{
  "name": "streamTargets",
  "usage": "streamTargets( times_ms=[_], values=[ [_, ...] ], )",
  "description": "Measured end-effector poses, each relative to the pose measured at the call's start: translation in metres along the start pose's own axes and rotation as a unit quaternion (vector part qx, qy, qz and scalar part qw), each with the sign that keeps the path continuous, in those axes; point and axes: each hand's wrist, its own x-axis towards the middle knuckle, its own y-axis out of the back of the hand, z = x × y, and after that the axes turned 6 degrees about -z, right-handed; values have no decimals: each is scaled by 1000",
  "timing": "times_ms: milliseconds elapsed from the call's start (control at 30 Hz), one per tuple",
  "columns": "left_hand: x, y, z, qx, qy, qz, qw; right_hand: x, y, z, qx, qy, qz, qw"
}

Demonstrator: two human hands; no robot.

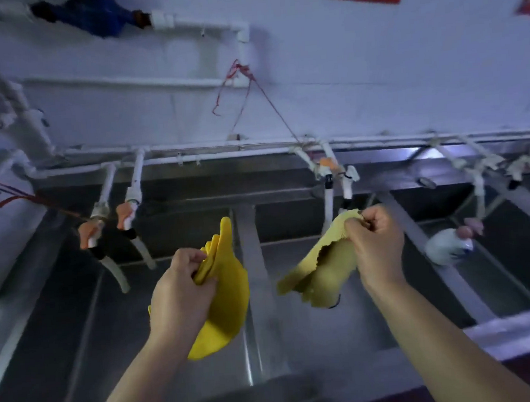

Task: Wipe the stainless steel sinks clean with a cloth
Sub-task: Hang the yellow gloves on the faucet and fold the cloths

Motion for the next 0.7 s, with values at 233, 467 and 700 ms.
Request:
streamTargets(
  times_ms=[233,467,700],
  values=[
    [-64,-153,119,13,-100,-108,989,-9,213,60,-39,-29,81,996],
    [-141,-309,213,-7,-161,-218,962,-15,413,116,-54,-72,180,980],
    [-181,-430,293,-6,-212,-312,926,-11,553,158,-73,-111,233,963]
  ],
)
